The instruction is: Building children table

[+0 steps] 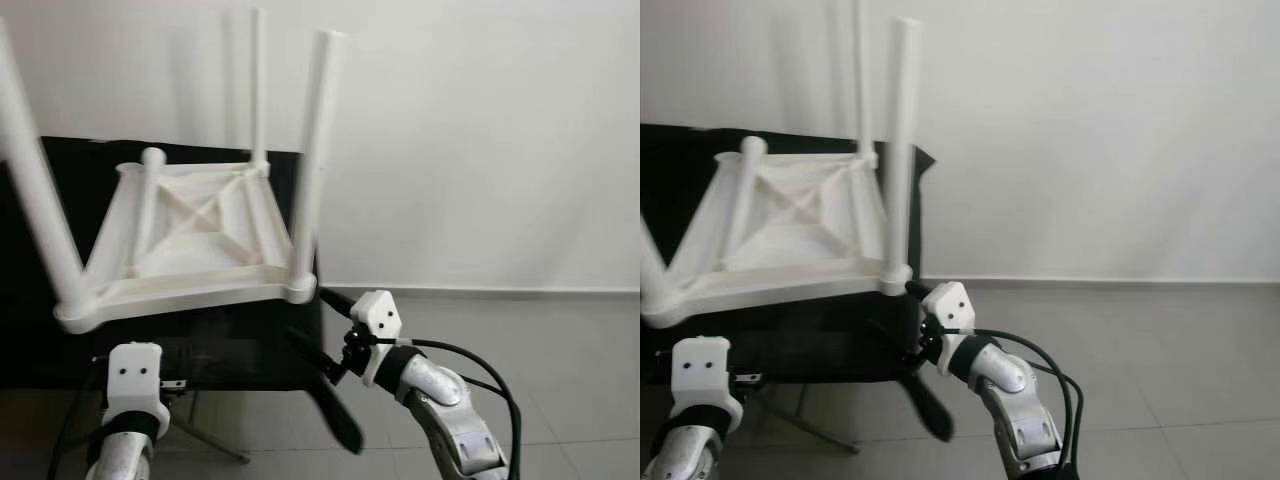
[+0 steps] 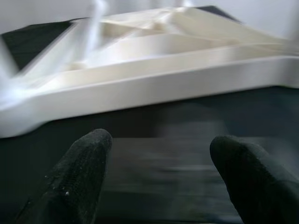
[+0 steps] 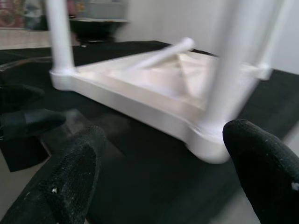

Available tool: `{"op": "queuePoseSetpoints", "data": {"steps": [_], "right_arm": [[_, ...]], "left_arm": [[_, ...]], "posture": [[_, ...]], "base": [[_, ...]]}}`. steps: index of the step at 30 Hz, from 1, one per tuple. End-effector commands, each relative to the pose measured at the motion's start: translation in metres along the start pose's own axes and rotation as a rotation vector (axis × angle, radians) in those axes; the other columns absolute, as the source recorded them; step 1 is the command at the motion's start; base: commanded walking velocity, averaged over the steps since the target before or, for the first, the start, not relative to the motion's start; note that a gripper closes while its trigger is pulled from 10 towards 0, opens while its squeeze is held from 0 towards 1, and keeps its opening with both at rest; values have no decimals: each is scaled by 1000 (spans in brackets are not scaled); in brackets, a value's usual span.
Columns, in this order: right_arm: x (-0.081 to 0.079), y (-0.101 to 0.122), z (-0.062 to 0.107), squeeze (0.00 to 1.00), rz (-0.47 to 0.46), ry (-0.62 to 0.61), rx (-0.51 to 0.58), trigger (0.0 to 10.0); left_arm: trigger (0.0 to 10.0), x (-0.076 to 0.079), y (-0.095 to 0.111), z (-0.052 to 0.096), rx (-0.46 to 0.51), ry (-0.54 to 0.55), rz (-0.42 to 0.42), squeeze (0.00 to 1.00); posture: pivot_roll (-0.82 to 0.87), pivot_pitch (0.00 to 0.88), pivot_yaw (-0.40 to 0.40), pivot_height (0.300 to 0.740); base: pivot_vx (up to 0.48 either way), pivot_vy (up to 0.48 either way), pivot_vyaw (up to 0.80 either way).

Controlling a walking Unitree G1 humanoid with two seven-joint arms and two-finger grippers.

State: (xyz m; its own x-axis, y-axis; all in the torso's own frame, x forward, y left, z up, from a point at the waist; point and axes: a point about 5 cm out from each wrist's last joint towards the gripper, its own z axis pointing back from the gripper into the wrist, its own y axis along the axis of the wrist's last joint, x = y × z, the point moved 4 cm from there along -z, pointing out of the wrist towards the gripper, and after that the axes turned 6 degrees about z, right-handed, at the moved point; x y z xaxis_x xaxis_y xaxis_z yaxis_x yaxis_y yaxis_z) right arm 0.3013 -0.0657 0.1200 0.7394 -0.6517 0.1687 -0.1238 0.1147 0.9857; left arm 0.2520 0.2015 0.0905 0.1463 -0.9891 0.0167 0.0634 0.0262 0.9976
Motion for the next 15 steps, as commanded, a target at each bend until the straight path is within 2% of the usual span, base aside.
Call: {"op": "queuePoseSetpoints", "data": {"steps": [1, 15], "right_arm": [[5, -4, 3, 0, -9, -10, -9, 10000], [16, 3, -6, 0, -6, -47, 6, 10000]], "left_arm": [[10000, 8, 0, -2, 1, -25, 15, 0], [10000, 9, 9, -12, 17, -55, 26, 0]], "posture": [[-226, 0, -62, 740], [-246, 0, -57, 740]], "base": [[0, -480, 0], [0, -480, 0]]}}
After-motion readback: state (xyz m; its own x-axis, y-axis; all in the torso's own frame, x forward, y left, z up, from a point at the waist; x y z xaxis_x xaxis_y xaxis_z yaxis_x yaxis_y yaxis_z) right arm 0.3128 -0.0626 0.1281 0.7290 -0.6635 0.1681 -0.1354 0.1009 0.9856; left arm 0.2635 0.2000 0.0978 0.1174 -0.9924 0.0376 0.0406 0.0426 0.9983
